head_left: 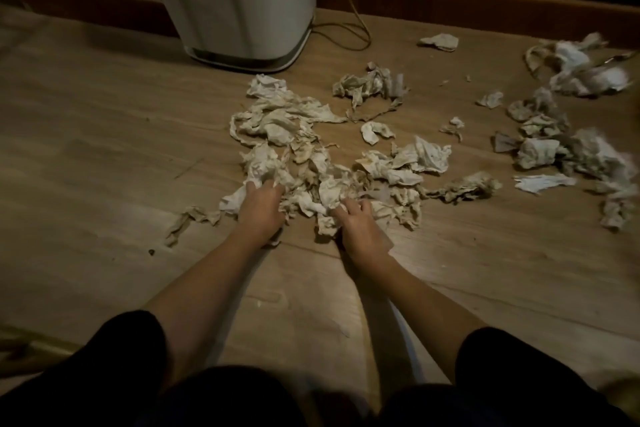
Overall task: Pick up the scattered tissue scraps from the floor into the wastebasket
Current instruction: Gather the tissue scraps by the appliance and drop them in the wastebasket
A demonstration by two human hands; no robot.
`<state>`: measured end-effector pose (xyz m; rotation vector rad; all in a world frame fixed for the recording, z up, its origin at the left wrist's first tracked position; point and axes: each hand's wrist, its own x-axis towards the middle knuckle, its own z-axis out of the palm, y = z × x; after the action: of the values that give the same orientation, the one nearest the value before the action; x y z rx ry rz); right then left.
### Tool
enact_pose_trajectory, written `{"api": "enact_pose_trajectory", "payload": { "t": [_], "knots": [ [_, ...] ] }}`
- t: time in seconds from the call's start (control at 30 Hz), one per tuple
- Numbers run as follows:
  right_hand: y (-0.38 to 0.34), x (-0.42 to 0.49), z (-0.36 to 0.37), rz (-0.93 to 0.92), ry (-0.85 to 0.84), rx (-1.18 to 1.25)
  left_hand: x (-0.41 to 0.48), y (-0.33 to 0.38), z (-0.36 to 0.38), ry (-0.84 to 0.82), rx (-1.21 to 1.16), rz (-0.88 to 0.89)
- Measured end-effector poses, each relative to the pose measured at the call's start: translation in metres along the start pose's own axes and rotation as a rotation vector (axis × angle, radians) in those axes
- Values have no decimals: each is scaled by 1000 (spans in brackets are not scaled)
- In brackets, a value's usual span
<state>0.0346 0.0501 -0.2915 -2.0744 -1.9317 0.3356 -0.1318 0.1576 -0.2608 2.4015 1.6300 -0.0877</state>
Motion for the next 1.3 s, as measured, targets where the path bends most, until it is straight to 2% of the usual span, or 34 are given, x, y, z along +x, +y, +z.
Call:
{"api": "enact_pose_trajectory", "payload": {
  "t": [0.1,0.23,0.3,0.4,0.5,0.6,0.67,0.77,0.87,0.97,1.1,1.2,1.3],
  "knots": [
    [14,14,-28,-24,-91,-35,6,-10,-9,-8,-84,62],
    [37,20,-97,-34,-60,-115,36,-1,-40,22,-162,228],
    [42,23,-141,-60,-42,-174,54,11,-61,70,-169,249],
    [52,26,-197,-26,-83,-233,68,46,-88,73,-152,263],
    [78,16,-218,45,-94,-195,76,99,-99,-31,-89,379],
    [115,8,-209,114,-146,-194,95,144,-96,-141,-8,439],
    [140,9,-195,215,-118,-169,112,175,-85,-202,19,431],
    [167,6,-169,335,-52,-69,117,216,-57,-380,-11,330],
    [182,5,-140,401,-88,-29,98,239,-14,-586,29,235],
    [183,0,-114,436,-111,13,90,240,6,-524,69,225],
    [193,-7,-96,391,26,32,109,226,6,-339,48,306],
    [211,-4,-92,342,65,57,114,229,3,-332,31,321],
    [220,-4,-87,285,92,73,128,255,-28,-301,71,422]
  ]
}}
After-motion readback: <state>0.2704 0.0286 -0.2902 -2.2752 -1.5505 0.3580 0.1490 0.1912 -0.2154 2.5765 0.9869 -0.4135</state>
